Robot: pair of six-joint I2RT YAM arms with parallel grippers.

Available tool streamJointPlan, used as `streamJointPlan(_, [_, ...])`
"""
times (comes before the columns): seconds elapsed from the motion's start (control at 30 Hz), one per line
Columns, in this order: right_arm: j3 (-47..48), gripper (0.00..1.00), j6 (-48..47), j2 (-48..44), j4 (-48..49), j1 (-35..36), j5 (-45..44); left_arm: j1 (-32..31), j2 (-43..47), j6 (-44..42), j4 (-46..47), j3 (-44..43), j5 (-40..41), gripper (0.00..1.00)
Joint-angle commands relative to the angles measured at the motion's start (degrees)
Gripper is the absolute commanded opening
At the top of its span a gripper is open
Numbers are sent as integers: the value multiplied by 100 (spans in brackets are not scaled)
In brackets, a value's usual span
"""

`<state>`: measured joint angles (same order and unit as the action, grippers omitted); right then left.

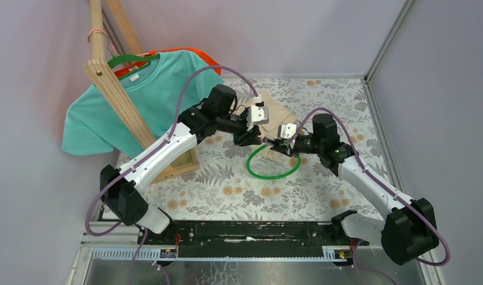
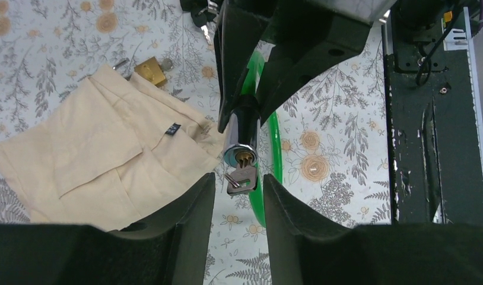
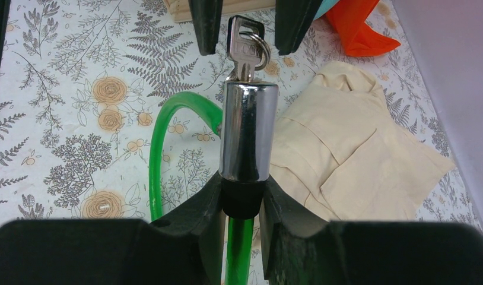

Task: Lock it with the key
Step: Lock the lock.

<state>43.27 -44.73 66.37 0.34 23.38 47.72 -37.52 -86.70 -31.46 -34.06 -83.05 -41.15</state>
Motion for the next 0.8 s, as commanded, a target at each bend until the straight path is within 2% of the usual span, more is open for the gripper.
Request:
streamJointPlan(0.0, [-143, 0, -19, 122, -485, 73, 133, -26, 118, 155, 163, 95, -103, 40])
streamJointPlan(0.2, [-154, 0, -31, 118, -479, 79, 119, -27, 100, 223, 207, 151, -129, 37])
streamJointPlan(0.53, [-160, 0, -40, 113, -481, 76, 110, -28, 212, 592, 546, 407, -111, 26])
streamJointPlan(0.77, [-165, 0, -60, 122, -474, 75, 81, -24, 284, 1232, 899, 644, -30, 20])
